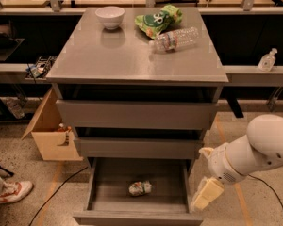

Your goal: Pick 7up can from bottom drawer and place on counter

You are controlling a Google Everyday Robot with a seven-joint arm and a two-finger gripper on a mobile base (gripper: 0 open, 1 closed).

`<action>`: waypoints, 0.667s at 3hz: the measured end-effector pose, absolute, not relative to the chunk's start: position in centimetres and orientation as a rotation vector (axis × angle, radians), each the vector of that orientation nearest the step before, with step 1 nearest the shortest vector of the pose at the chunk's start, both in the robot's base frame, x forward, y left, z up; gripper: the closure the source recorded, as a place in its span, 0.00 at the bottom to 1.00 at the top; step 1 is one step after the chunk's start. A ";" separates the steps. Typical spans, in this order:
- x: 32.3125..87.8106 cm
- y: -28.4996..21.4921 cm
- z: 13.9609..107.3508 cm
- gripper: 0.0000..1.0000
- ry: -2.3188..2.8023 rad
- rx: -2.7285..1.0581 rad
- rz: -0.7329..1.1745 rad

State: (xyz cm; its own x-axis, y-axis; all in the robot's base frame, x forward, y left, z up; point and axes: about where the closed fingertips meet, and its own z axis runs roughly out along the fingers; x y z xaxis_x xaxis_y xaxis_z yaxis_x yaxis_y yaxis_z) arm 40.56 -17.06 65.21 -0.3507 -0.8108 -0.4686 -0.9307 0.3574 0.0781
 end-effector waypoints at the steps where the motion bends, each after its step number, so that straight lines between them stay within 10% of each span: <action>1: 39.7 -15.7 56.6 0.00 2.259 -1.408 0.632; 2: 40.9 -14.6 51.2 0.00 2.212 -1.280 0.656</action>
Offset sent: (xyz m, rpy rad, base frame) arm 0.0260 0.0306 -0.2034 0.3174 -0.0934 -0.2248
